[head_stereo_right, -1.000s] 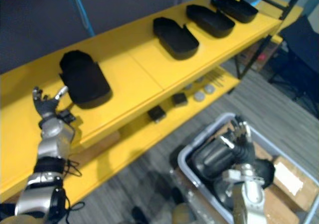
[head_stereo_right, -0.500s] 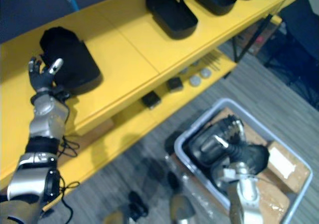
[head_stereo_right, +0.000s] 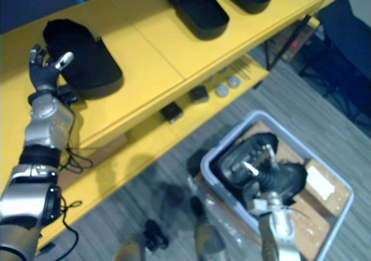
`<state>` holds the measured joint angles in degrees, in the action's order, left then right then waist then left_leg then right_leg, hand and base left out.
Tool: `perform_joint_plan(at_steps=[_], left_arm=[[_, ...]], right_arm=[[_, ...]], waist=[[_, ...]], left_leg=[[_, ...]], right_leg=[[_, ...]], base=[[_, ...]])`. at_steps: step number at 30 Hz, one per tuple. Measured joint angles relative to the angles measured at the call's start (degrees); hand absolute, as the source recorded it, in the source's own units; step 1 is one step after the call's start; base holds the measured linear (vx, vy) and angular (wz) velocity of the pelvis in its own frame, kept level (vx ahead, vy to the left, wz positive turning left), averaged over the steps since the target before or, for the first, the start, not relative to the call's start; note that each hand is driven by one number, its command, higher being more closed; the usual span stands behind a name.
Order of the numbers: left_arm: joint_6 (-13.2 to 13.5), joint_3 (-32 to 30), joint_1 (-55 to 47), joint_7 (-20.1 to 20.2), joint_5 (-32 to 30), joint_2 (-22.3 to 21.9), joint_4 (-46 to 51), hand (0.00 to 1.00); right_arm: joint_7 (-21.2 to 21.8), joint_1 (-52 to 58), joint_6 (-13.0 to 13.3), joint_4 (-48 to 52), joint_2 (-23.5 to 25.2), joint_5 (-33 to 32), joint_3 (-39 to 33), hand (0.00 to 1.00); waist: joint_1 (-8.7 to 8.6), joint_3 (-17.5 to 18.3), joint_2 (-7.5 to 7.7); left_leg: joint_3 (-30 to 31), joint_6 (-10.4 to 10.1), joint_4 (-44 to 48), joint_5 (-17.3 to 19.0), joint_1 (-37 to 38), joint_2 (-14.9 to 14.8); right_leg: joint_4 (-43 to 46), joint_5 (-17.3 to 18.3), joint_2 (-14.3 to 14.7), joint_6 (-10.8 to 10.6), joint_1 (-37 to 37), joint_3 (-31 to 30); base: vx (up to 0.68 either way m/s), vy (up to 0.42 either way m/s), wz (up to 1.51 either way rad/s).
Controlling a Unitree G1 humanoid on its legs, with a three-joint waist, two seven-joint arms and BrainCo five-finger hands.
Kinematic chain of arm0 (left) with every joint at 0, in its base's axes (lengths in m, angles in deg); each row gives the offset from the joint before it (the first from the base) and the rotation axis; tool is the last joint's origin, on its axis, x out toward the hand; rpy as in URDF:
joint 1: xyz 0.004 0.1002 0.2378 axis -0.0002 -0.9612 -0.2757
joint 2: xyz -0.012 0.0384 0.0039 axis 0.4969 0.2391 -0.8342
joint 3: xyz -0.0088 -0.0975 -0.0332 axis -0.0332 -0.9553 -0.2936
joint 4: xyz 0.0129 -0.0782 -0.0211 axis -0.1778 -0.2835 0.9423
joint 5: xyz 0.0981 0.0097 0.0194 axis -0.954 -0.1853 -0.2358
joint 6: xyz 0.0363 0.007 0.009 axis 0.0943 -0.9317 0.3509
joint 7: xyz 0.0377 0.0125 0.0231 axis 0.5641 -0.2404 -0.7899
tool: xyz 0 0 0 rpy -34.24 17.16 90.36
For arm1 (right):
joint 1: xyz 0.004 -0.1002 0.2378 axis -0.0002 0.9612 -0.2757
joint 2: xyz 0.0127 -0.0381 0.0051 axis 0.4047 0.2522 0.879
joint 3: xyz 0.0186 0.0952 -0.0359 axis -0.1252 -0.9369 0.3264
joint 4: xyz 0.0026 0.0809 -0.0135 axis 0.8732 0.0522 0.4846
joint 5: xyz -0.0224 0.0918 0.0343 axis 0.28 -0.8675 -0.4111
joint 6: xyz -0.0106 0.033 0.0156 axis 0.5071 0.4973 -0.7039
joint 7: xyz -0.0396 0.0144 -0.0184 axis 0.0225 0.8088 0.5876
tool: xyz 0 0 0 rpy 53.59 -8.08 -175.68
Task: Walk over and take plastic housings, then place them on the shelf
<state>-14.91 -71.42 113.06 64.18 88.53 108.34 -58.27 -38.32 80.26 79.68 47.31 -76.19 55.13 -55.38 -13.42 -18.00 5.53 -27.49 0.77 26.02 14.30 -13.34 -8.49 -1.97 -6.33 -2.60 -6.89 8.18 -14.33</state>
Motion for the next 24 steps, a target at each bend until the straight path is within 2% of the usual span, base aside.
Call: perform_joint_plan(at_steps=[7, 13, 18, 24], left_arm=[[-0.5, 0.1, 1.1, -2.1, 2.3, 0.7, -0.1, 0.00], [-0.6, 2.0, 3.8, -4.0, 3.9, 1.4, -0.2, 0.00], [-0.7, 2.3, 4.1, -5.3, 4.5, 1.4, -0.2, 0.00], [-1.0, 2.3, 6.0, -8.3, 6.3, 1.4, -2.0, 0.00]], right_arm=[[-0.1, 0.8, 0.0, -1.4, 0.0, -1.0, 1.4, 0.00], [-1.8, 0.8, 0.1, -1.4, 0.0, -1.0, 3.8, 0.00], [-2.8, 1.0, 0.2, -1.5, 0.0, -1.1, 4.8, 0.00], [-4.4, 1.0, 1.8, -1.7, 0.1, -1.0, 4.9, 0.00]], waist=[[-0.10, 0.0, 0.06], [0.04, -1.6, 1.30], [-0.12, -1.6, 1.38], [-0.11, -1.6, 1.43]], left_leg=[[0.0, -0.1, 0.2, 0.1, -0.1, -0.3], [0.1, -0.1, 0.6, 0.1, -0.2, -0.5], [0.1, -0.2, 0.7, 0.2, -0.3, -0.8], [0.2, -0.4, 1.4, 0.4, -0.4, -1.4]], right_leg=[[-0.6, -0.3, 0.3, 0.2, -0.1, -0.1], [-0.6, -0.4, 0.5, 0.4, -0.2, -0.1], [-0.6, -0.6, 0.7, 0.3, -0.2, -0.1], [-0.6, -0.6, 0.8, 0.4, -0.2, -0.1]], base=[[0.00, -0.003, -0.02], [0.00, 0.000, 0.00], [0.00, 0.000, 0.00], [0.00, 0.000, 0.00]])
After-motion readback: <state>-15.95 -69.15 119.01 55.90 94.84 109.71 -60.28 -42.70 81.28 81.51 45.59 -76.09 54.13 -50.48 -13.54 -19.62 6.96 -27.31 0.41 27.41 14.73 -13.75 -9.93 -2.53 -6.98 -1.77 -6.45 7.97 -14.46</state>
